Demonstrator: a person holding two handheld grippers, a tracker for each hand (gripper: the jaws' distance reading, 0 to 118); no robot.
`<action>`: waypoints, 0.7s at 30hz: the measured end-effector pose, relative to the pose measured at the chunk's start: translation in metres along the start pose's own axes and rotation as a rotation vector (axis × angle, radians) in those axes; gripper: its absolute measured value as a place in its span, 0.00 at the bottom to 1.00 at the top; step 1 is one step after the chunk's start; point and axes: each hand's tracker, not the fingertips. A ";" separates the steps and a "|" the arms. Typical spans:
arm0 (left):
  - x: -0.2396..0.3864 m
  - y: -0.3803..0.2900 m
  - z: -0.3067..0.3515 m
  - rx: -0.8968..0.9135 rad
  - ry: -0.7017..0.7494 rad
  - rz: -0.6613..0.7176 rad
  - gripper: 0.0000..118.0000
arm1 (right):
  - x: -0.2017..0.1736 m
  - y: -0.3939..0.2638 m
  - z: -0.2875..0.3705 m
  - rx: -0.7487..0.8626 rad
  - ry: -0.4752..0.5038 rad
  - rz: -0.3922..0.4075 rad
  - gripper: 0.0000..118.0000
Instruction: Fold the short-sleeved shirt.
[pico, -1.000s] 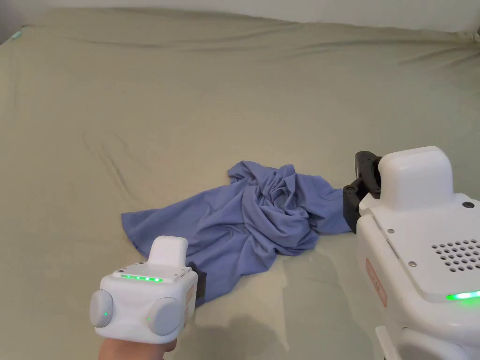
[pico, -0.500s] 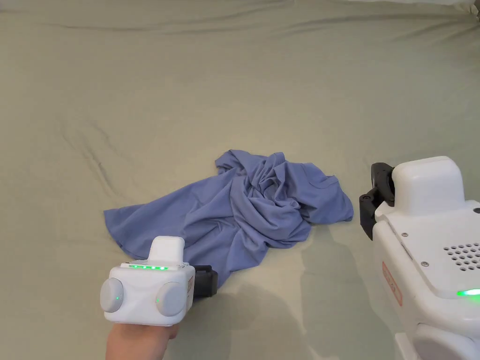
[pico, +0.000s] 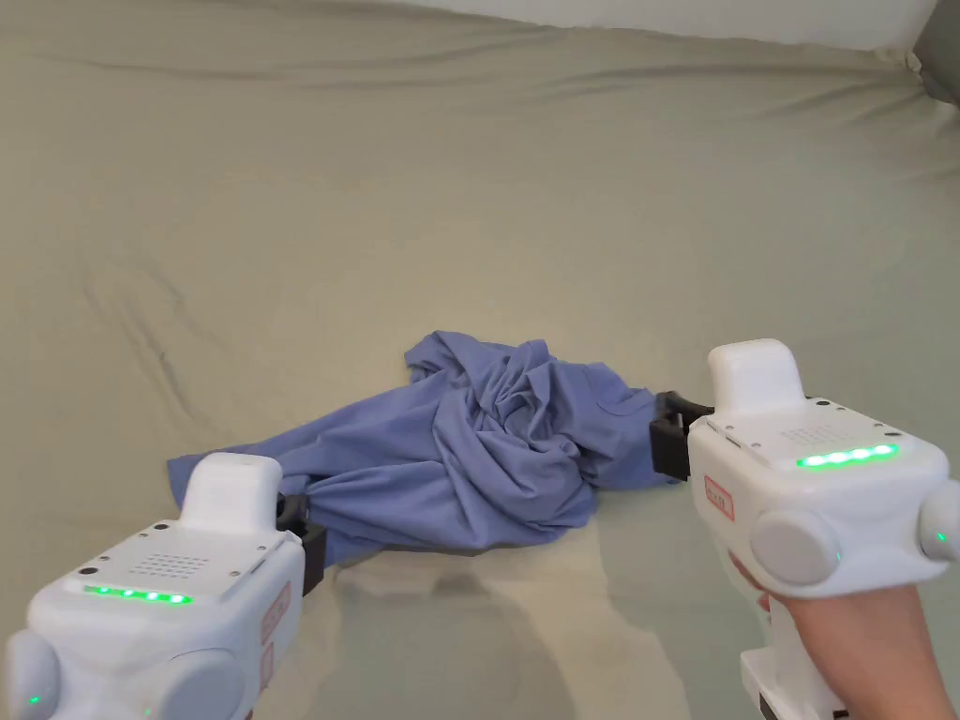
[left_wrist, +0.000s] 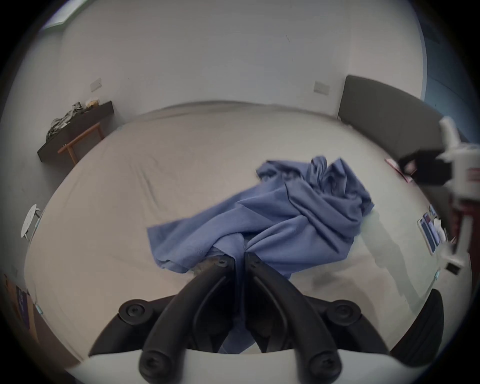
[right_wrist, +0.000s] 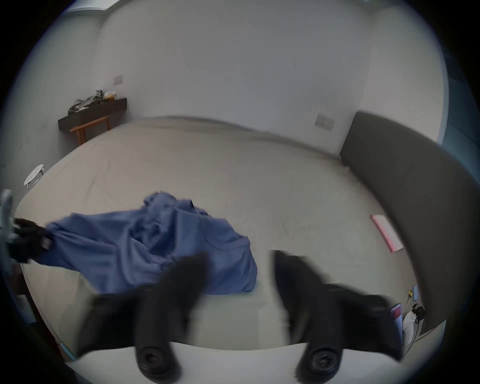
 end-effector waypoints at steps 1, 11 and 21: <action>-0.003 0.002 0.004 0.010 -0.001 -0.005 0.05 | 0.004 0.000 -0.020 -0.057 -0.004 -0.005 0.85; -0.028 -0.008 0.018 0.006 0.043 -0.014 0.05 | 0.002 -0.022 -0.145 -0.311 0.036 -0.049 0.87; -0.035 -0.018 0.018 -0.011 0.042 -0.001 0.05 | -0.016 -0.016 -0.106 -0.215 0.120 0.054 0.11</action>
